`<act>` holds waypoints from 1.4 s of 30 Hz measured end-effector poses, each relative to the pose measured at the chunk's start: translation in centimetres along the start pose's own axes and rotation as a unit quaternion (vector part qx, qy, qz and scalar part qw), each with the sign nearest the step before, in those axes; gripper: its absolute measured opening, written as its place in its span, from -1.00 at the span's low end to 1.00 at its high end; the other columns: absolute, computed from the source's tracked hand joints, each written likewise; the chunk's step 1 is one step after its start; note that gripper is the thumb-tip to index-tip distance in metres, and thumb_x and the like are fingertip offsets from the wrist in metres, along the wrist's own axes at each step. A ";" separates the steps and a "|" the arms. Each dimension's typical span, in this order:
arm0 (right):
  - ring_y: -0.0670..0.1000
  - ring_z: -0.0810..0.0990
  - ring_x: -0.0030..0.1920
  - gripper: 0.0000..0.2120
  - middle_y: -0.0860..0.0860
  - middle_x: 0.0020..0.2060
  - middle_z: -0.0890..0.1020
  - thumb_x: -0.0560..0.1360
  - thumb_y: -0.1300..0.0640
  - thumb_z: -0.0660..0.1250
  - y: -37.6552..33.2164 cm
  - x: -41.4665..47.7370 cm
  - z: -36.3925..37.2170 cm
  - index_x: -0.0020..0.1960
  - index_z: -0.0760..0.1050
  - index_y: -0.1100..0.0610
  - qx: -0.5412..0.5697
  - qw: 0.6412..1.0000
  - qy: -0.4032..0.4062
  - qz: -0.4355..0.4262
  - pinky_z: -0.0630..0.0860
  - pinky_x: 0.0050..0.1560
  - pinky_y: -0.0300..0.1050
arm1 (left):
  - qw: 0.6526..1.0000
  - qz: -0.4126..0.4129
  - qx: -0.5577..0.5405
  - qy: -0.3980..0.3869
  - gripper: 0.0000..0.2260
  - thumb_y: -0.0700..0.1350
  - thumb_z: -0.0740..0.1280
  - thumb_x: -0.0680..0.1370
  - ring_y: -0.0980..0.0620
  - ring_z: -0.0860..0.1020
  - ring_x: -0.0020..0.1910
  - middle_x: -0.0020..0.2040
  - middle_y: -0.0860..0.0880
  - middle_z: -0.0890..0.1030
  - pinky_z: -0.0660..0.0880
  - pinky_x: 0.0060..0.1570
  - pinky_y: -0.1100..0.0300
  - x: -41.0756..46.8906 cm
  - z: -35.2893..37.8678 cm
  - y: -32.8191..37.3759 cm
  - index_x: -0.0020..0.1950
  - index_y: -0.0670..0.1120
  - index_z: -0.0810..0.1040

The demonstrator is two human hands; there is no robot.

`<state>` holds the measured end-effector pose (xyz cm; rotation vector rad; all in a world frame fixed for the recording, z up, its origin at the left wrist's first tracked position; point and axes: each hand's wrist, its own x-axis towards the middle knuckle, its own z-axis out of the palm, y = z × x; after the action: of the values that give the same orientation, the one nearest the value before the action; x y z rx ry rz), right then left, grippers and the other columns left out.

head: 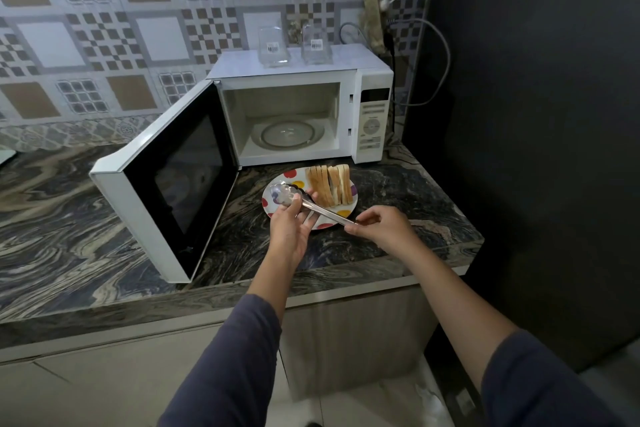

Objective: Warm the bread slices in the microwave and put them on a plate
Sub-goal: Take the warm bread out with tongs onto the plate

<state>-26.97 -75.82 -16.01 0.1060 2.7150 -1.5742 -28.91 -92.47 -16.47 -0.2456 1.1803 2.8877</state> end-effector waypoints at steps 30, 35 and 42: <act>-0.04 0.55 -0.15 -0.76 0.04 -0.14 0.63 0.56 0.03 0.24 -4.6 11.4 9.6 0.03 0.56 0.18 -0.050 0.969 -0.240 0.004 0.44 -0.18 -0.20 | 0.988 -0.036 0.146 -0.024 -0.89 -0.21 0.18 0.59 -0.15 0.57 0.11 0.01 -0.14 0.64 0.47 0.18 -0.10 11.9 -5.1 5.9 -0.05 -0.15 0.49; 0.10 0.58 -0.12 -0.75 0.15 -0.13 0.66 0.55 0.00 0.25 -4.7 14.5 11.2 -0.12 0.58 0.16 -0.059 0.974 -0.219 0.011 0.44 -0.09 -0.06 | 0.983 -0.036 0.181 0.005 -0.90 -0.17 0.22 0.59 -0.02 0.61 -0.07 -0.10 -0.10 0.64 0.47 0.16 -0.01 16.3 -5.6 6.0 -0.07 -0.14 0.50; 0.06 0.53 -0.20 -0.75 0.01 -0.34 0.55 0.52 0.01 0.28 -2.8 16.5 12.3 -0.26 0.56 0.11 -0.069 0.977 -0.186 0.073 0.38 -0.15 -0.08 | 0.912 0.053 0.394 0.104 -0.72 -0.11 0.08 0.64 -0.09 0.55 0.03 0.05 -0.15 0.58 0.50 -0.05 0.15 18.6 -9.6 2.6 0.20 -0.20 0.49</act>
<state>-44.01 -86.91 -20.28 0.0084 2.4503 -1.2197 -46.14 -101.91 -24.15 -0.4704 2.3146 2.2245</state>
